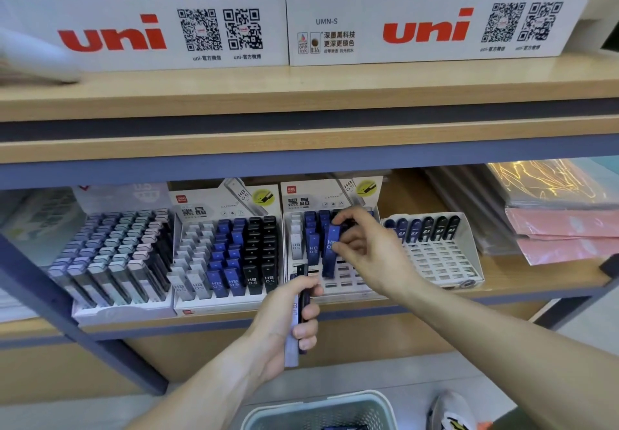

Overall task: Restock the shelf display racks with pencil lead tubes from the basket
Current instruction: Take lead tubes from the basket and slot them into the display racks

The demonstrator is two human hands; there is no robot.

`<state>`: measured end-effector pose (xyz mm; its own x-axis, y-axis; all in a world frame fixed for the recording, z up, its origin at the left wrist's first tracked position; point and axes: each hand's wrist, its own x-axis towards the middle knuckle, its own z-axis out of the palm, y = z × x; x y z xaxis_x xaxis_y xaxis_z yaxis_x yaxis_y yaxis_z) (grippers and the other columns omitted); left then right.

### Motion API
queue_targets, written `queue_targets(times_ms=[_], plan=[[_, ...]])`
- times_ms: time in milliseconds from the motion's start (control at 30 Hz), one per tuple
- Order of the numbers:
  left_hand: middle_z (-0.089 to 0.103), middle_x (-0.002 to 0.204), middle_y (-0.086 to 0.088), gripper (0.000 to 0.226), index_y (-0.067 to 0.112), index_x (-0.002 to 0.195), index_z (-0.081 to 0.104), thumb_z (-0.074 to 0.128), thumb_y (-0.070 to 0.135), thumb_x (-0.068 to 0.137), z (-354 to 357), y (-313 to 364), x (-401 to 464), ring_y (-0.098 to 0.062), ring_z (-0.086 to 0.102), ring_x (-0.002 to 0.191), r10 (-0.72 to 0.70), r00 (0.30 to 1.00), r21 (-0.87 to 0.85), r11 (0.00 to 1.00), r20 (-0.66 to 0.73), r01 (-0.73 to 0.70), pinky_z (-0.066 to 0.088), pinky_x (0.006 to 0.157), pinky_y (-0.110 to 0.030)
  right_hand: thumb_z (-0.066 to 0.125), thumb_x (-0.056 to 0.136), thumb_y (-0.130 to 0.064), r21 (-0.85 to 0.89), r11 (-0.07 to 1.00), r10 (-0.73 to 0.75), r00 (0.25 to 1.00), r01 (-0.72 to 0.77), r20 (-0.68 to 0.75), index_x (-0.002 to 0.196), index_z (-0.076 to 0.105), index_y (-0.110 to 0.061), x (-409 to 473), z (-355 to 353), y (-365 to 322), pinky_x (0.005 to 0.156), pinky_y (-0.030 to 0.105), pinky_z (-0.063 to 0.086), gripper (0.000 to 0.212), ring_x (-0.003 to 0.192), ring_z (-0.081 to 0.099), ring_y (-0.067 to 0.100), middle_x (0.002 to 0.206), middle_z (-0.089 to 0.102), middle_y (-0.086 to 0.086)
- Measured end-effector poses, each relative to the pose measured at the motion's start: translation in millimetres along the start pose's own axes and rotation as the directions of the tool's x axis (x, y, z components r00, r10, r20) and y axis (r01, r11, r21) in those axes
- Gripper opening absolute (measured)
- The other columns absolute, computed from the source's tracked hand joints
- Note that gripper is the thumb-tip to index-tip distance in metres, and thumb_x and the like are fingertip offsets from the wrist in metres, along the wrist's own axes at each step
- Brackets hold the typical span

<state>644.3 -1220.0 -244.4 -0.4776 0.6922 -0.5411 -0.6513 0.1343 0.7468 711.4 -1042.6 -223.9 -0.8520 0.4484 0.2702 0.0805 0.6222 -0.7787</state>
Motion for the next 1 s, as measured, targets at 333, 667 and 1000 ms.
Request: queue_targets(times_ms=[333, 667, 1000], plan=[[0.037, 0.060, 0.002, 0.020, 0.017, 0.086, 0.053, 0.065, 0.032, 0.093, -9, -2, -4, -0.012, 0.024, 0.042, -0.028, 0.999, 0.034, 0.999, 0.022, 0.027, 0.020, 0.043, -0.024, 0.066, 0.096, -0.012, -0.150, 0.982, -0.107, 0.992, 0.115, 0.060, 0.110, 0.047, -0.034, 5, 24, -1, 0.077, 0.036, 0.057, 0.032, 0.080, 0.065, 0.005, 0.085, 0.063, -0.012], [0.038, 0.060, 0.001, 0.021, 0.015, 0.089, 0.054, 0.066, 0.031, 0.095, -14, -3, -7, -0.012, 0.024, 0.041, 0.009, 1.000, 0.065, 0.998, 0.021, -0.010, 0.020, 0.043, -0.023, 0.069, 0.093, -0.014, -0.251, 0.956, -0.140, 0.988, 0.154, 0.071, 0.108, 0.055, -0.031, 7, 34, 2, 0.076, 0.038, 0.056, 0.027, 0.081, 0.065, 0.009, 0.089, 0.064, -0.010], [0.043, 0.060, 0.002, 0.032, 0.014, 0.096, 0.052, 0.070, 0.040, 0.094, -8, -11, -3, -0.013, 0.028, 0.043, 0.167, 0.986, 0.221, 0.963, -0.026, -0.158, 0.022, 0.042, -0.022, 0.080, 0.083, -0.040, 0.034, 0.961, 0.270, 0.957, -0.275, 0.107, 0.092, 0.067, -0.029, -4, 29, -26, 0.069, 0.035, 0.057, 0.019, 0.064, 0.067, 0.012, 0.074, 0.072, 0.004]])
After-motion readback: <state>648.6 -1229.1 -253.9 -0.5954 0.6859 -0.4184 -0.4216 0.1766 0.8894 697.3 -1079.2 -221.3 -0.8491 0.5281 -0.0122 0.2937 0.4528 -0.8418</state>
